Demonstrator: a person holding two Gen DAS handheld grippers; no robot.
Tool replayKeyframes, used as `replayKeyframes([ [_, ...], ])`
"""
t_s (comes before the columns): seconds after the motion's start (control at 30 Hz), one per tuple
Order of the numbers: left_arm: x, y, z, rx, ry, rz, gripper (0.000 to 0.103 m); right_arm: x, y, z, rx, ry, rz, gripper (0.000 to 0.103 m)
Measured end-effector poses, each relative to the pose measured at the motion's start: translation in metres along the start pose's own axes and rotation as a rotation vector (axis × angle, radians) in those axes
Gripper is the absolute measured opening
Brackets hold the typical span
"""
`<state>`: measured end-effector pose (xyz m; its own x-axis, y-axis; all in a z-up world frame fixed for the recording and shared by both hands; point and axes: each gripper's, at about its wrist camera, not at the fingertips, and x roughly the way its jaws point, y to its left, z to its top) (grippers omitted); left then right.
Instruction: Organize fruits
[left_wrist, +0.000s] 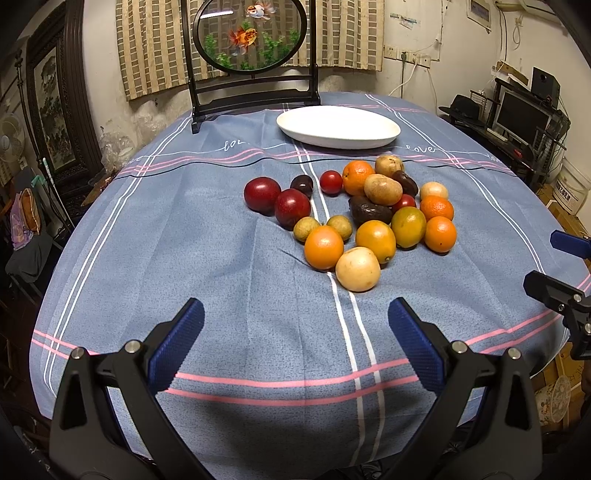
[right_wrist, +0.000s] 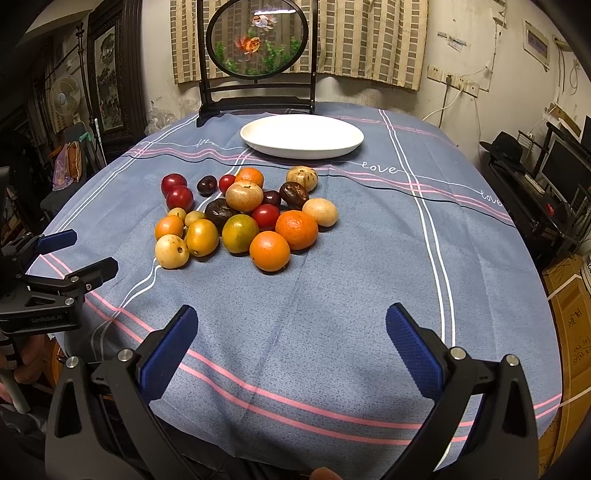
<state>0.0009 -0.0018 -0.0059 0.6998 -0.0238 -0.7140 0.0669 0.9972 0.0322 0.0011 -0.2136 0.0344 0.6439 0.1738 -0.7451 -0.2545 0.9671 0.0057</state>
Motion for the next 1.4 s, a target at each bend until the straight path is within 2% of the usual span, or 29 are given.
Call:
replayKeyframes([
  [0.67,0.004,0.001,-0.001,0.0,0.01,-0.002,0.101,0.005,-0.001,0.002,0.003,0.006,-0.001,0.102],
  [0.77,0.009,0.005,0.001,-0.017,0.026,-0.027,0.101,0.003,0.0,0.002,-0.014,-0.046,0.03,0.102],
  [0.87,0.015,0.01,0.001,-0.033,0.038,-0.044,0.101,0.0,0.002,0.0,-0.025,-0.16,0.075,0.102],
  [0.93,0.016,0.012,0.0,-0.034,0.031,-0.048,0.101,0.009,0.004,0.002,-0.04,-0.129,0.099,0.102],
  [1.07,0.016,0.016,-0.005,-0.036,-0.03,-0.068,0.101,0.041,-0.007,0.012,0.034,0.051,0.134,0.102],
  [1.23,0.026,0.017,-0.007,-0.029,-0.022,-0.081,0.101,0.06,-0.012,0.022,0.039,0.06,0.125,0.102],
  [1.4,0.038,0.024,-0.003,-0.048,0.032,-0.078,0.101,0.076,-0.006,0.03,0.017,0.1,0.139,0.087],
])
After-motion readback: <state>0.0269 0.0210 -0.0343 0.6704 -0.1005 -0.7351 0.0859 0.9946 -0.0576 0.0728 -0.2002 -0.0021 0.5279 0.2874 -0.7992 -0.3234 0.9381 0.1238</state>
